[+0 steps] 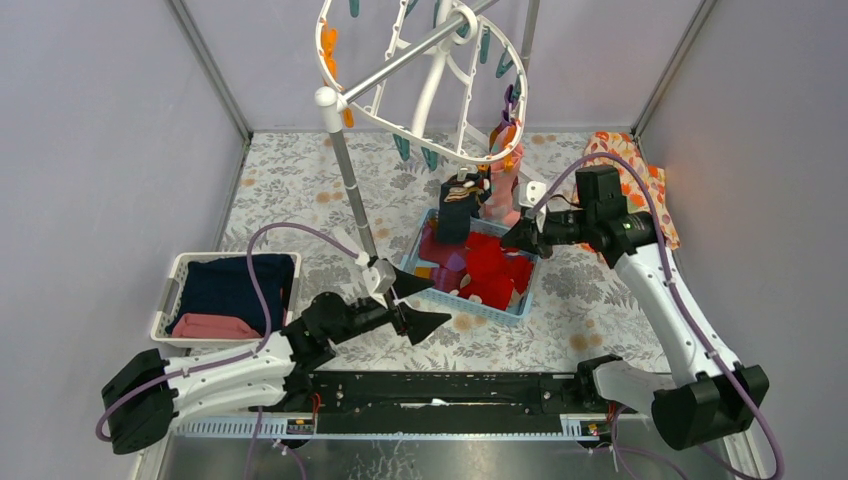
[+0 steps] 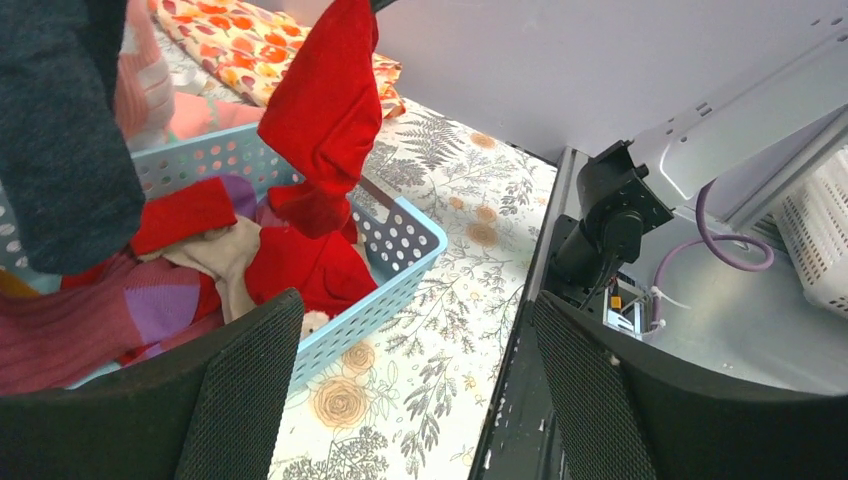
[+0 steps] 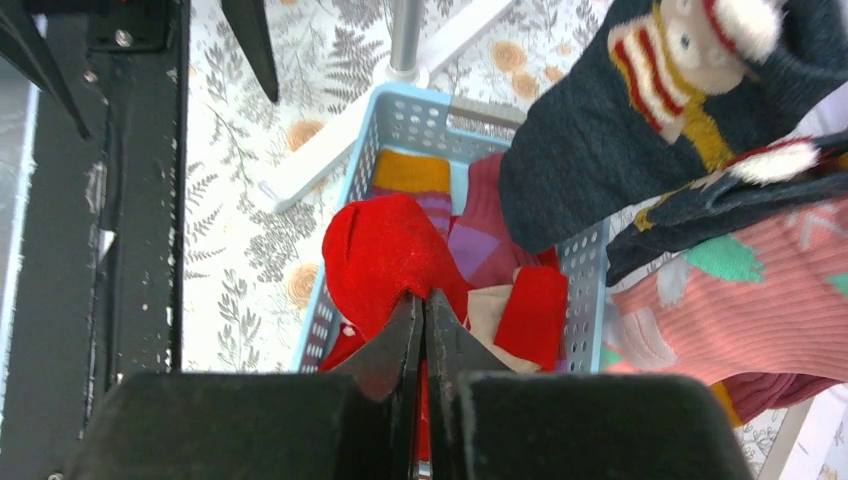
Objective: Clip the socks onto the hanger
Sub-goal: Pick up the sock from the bin.
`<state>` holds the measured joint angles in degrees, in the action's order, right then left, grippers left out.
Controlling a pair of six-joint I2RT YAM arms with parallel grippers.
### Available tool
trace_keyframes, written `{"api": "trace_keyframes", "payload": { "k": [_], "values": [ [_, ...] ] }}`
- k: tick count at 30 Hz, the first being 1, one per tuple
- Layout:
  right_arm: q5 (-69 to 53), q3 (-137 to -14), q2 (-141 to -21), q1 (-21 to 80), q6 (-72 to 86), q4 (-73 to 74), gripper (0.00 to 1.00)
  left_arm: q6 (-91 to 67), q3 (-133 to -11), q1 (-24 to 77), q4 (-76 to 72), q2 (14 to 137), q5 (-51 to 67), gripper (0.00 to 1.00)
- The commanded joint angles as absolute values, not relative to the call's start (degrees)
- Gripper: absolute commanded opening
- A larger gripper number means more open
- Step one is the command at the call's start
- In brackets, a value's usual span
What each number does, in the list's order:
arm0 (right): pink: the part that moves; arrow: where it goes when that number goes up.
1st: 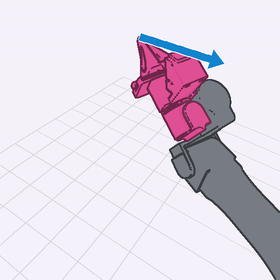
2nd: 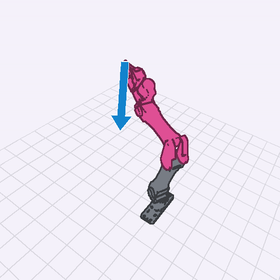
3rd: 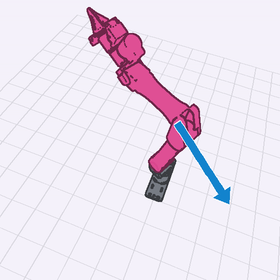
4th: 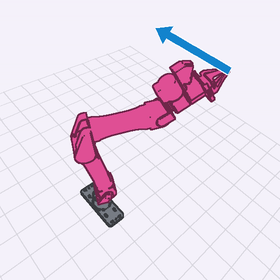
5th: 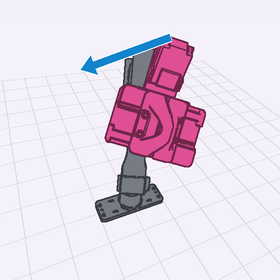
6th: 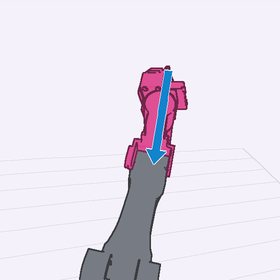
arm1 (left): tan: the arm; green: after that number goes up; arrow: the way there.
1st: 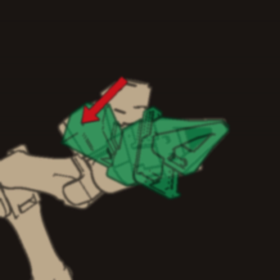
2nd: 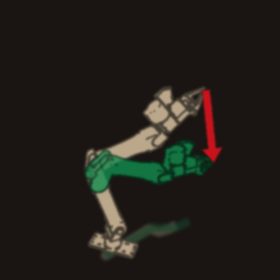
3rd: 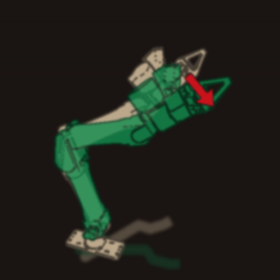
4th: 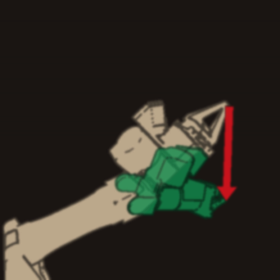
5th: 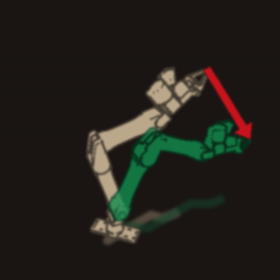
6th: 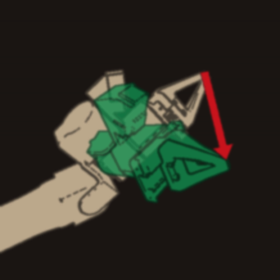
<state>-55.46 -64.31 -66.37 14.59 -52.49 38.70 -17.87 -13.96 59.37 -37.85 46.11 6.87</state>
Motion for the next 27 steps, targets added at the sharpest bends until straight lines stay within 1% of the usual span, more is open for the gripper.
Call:
{"api": "trace_keyframes", "payload": {
  "k": [1, 3, 4, 7, 9, 11, 13, 15, 20, 23, 27],
  "values": [
    [-60.2, -67.46, -61.25, 13.76, -47.82, 39.91, 0.0, -14.33, -15.53, 59.33, -48.75, 50.12, 10.55, 0.89],
    [-61.24, -68.22, -60.96, 13.78, -52.04, 43.27, 0.0, -15.63, -15.44, 59.25, -51.02, 51.85, 10.86, 0.9],
    [-62.49, -68.29, -60.91, 13.79, -56.82, 46.18, 0.0, -16.63, -15.53, 59.24, -51.65, 52.32, 10.42, 0.91],
    [-67.17, -67.06, -60.59, 13.75, -79.33, 57.2, 0.0, -24.35, -17.96, 57.83, -50.62, 54.36, 8.47, 0.98],
    [-68.42, -66.28, -60.83, 13.79, -97.09, 65.59, 0.0, -32.48, -20.04, 55.42, -50.63, 56.63, 10.08, 0.99],
    [-67.7, -66.27, -61.5, 13.79, -108.42, 70.16, 0.0, -40.67, -20.54, 53.41, -54.53, 58.71, 12.81, 0.99],
    [-66.98, -67.07, -62.22, 13.79, -113.19, 71.57, 0.0, -48.74, -18.9, 52.12, -61.62, 60.57, 13.83, 0.99],
    [-66.85, -68.0, -62.68, 13.75, -116.52, 72.81, 0.0, -55.01, -18.14, 51.62, -63.83, 61.89, 13.76, 0.99],
    [-69.38, -69.48, -63.43, 13.8, -128.12, 78.71, 0.0, -65.99, -17.67, 51.77, -60.57, 62.4, 11.69, 0.98],
    [-70.36, -69.52, -63.24, 13.77, -130.28, 79.54, 0.0, -69.22, -17.35, 52.88, -59.13, 61.68, 9.5, 0.98],
    [-71.51, -70.1, -63.09, 13.76, -131.52, 80.69, 0.0, -70.28, -18.79, 55.05, -52.01, 61.46, 6.0, 0.99]
  ]
}}
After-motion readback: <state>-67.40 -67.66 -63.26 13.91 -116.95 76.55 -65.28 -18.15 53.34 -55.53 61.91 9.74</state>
